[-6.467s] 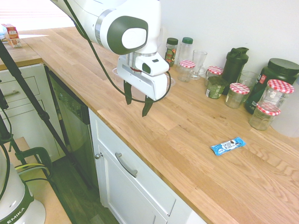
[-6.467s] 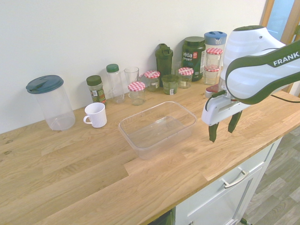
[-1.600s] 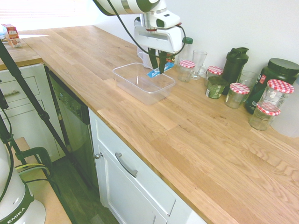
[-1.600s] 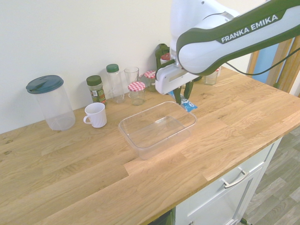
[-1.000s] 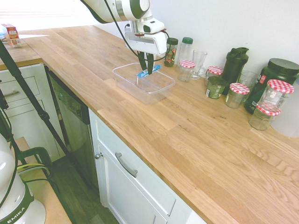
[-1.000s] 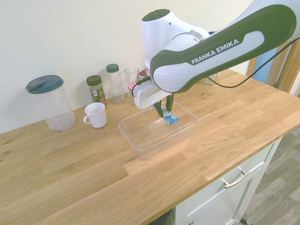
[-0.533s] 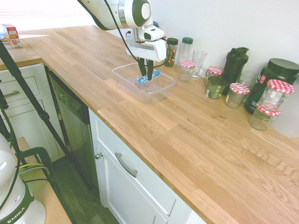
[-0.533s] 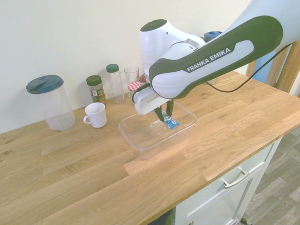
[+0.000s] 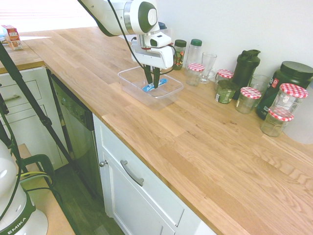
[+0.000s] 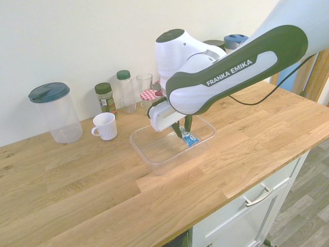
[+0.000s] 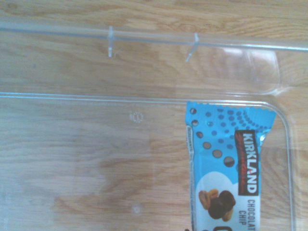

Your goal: Put the protein bar into the container

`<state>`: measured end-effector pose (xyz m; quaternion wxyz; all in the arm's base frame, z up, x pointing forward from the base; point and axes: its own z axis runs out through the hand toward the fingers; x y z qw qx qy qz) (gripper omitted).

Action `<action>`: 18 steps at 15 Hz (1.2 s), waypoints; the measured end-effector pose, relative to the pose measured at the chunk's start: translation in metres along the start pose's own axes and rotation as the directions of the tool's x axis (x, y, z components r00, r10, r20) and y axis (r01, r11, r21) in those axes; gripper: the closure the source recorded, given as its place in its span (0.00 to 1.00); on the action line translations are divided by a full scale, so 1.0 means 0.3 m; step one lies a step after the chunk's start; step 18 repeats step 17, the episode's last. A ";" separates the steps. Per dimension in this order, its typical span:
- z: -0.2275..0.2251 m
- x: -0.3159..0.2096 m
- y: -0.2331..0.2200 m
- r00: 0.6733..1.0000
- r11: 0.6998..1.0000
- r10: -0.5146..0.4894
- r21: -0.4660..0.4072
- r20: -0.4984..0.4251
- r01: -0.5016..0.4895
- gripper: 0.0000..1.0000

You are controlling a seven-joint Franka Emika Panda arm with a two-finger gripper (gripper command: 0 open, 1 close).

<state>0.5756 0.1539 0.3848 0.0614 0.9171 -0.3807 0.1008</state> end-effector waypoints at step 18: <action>-0.225 -0.030 0.140 0.999 0.993 0.019 0.121 -0.035 -0.014 0.00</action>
